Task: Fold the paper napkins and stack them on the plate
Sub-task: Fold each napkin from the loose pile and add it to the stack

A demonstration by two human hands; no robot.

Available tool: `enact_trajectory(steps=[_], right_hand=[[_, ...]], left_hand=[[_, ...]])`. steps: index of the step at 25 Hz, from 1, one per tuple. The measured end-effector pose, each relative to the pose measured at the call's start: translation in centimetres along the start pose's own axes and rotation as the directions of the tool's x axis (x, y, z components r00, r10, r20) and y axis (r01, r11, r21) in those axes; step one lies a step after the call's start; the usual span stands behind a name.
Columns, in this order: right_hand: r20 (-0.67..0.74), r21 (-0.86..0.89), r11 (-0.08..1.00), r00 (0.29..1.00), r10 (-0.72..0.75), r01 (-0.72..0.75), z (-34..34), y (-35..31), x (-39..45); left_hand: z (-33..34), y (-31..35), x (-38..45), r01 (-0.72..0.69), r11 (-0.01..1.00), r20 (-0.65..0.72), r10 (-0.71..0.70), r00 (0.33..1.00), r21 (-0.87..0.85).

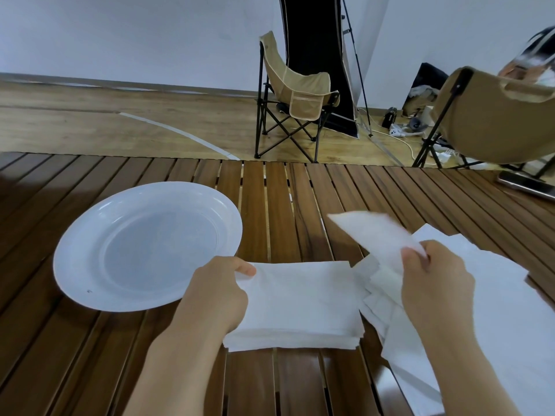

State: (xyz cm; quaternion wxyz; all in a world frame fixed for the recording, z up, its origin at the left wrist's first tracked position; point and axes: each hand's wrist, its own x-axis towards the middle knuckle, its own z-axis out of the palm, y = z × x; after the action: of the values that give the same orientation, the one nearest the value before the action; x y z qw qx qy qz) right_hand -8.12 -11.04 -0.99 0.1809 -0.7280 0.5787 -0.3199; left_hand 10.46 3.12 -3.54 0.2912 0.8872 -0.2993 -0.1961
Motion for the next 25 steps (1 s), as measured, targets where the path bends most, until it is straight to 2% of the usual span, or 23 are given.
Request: enact_trajectory(steps=[3,5,8,13,17,21,24,25], right_hand=[[-0.064,0.241,0.971,0.998,0.019,-0.003,-0.5,-0.6,0.0],[-0.044,0.431,0.901,0.996,0.072,-0.046,-0.6,-0.8,0.0],[0.096,0.649,0.747,0.989,0.109,-0.146,-1.1,-1.2,0.0],[0.266,0.860,0.425,0.959,0.095,-0.281,-2.2,-2.1,-0.4],[0.325,0.921,0.202,0.943,0.068,-0.332,-2.5,-2.0,-0.2],[0.422,0.907,-0.056,0.903,0.079,-0.418,-2.6,-1.9,0.0],[0.445,0.875,-0.236,0.894,0.046,-0.423,-2.5,-2.2,-0.3],[0.446,0.871,-0.251,0.894,0.043,-0.422,-2.4,-2.3,-0.3]], left_hand=[[0.0,0.0,0.1,0.009,1.000,-0.020,-0.009,1.000,0.001],[-0.1,-0.1,0.1,0.023,1.000,-0.040,-0.023,0.999,0.001],[-0.2,0.0,-0.1,0.039,0.999,-0.050,-0.039,0.998,-0.016],[-0.4,0.3,-0.2,0.036,0.998,-0.058,-0.039,0.998,-0.056],[-0.4,0.4,-0.3,0.038,0.999,-0.028,-0.039,0.999,-0.036],[-0.6,0.7,-0.6,0.031,0.999,-0.039,-0.032,0.999,-0.022],[-1.0,1.4,-1.1,-0.001,1.000,-0.112,0.000,0.994,-0.011],[-1.1,1.8,-1.3,-0.025,0.999,-0.149,0.020,0.989,-0.029]])
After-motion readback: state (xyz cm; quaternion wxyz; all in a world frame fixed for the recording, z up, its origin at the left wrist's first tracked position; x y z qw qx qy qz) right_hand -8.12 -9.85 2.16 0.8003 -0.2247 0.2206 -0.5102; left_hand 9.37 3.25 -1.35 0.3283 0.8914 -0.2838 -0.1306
